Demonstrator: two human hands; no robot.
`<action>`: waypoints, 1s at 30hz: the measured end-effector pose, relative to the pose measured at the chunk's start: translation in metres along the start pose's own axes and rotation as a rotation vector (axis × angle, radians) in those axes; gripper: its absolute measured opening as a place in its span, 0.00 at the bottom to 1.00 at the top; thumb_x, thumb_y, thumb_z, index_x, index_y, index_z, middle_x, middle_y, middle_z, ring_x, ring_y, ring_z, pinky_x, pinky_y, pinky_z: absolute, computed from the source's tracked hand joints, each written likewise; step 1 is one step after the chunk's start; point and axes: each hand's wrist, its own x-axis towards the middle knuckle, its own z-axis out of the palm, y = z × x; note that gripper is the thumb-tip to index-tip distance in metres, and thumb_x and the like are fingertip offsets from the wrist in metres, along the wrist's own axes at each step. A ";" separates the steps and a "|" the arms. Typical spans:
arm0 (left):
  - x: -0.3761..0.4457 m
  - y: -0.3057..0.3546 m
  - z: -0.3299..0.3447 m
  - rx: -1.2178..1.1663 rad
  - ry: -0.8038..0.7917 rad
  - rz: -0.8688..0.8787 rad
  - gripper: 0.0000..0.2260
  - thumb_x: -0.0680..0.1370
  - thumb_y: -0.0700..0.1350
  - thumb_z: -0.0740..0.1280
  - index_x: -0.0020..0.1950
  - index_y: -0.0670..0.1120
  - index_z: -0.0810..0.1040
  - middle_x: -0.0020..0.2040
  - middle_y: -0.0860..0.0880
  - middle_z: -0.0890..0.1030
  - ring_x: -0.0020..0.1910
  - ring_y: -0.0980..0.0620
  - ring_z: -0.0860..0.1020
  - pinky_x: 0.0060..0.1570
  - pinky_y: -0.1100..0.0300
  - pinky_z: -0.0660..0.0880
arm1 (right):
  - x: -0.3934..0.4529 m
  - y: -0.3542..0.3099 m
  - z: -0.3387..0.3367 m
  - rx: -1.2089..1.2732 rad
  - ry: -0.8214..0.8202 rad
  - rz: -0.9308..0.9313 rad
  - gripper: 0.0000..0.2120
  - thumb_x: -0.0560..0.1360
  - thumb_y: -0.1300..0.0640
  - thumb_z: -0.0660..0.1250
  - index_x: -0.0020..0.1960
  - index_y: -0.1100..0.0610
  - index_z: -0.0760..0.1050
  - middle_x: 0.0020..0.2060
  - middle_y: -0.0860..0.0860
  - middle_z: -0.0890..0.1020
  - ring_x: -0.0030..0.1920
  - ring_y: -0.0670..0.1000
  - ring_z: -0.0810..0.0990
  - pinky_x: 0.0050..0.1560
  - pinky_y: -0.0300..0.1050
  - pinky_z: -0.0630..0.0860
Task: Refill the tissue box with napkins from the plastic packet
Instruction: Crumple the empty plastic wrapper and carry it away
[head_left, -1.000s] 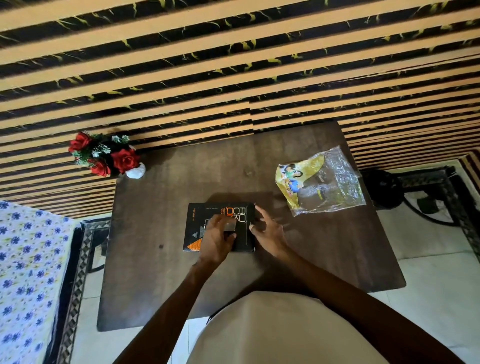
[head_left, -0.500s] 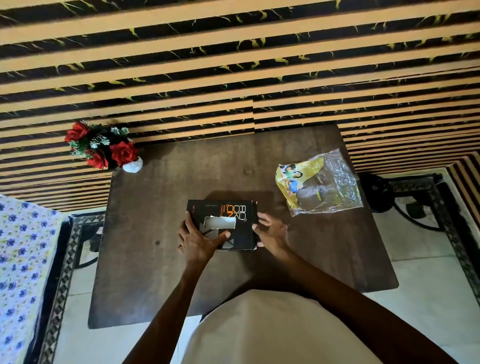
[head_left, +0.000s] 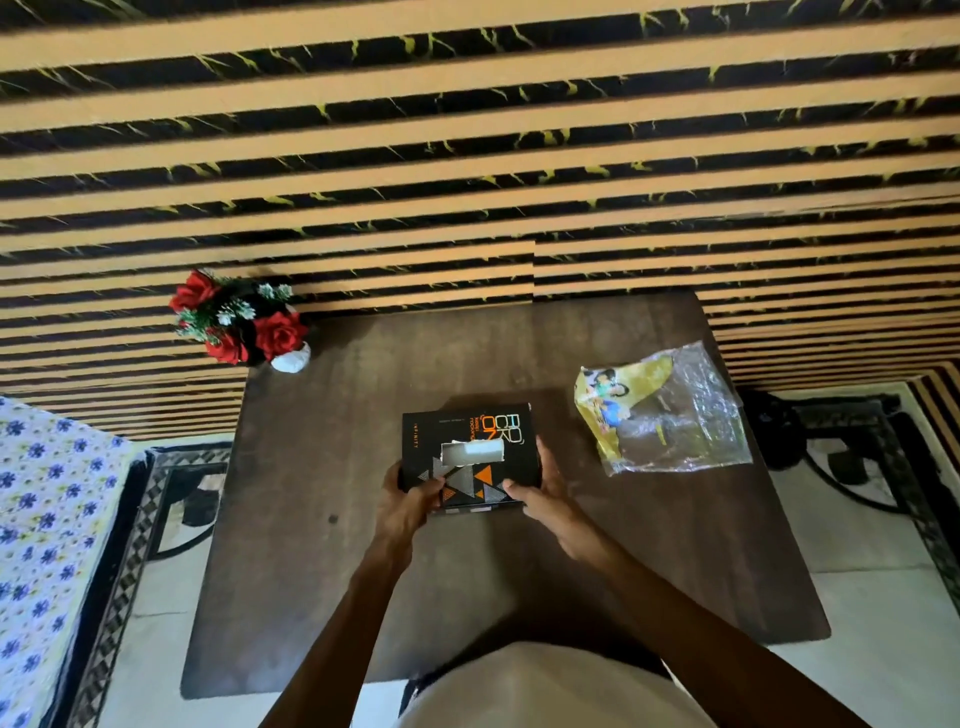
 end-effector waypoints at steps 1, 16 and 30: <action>0.008 0.008 0.000 0.001 -0.008 0.017 0.25 0.75 0.39 0.70 0.69 0.48 0.66 0.61 0.43 0.77 0.51 0.49 0.79 0.44 0.55 0.76 | 0.006 -0.012 -0.002 -0.028 0.032 -0.038 0.43 0.72 0.53 0.72 0.77 0.39 0.49 0.73 0.46 0.62 0.73 0.52 0.64 0.68 0.62 0.71; 0.161 0.130 0.009 0.039 -0.057 0.082 0.29 0.74 0.33 0.69 0.71 0.50 0.65 0.59 0.49 0.76 0.50 0.52 0.76 0.45 0.58 0.75 | 0.167 -0.133 -0.019 -0.025 0.129 -0.014 0.31 0.73 0.57 0.72 0.72 0.48 0.63 0.67 0.55 0.72 0.63 0.57 0.76 0.49 0.52 0.83; 0.156 0.078 0.024 -0.162 0.374 0.192 0.22 0.73 0.34 0.70 0.61 0.50 0.68 0.52 0.49 0.72 0.47 0.55 0.75 0.43 0.64 0.75 | 0.137 -0.123 -0.025 -0.054 0.423 -0.190 0.14 0.75 0.66 0.68 0.60 0.57 0.78 0.53 0.53 0.83 0.55 0.52 0.81 0.47 0.33 0.73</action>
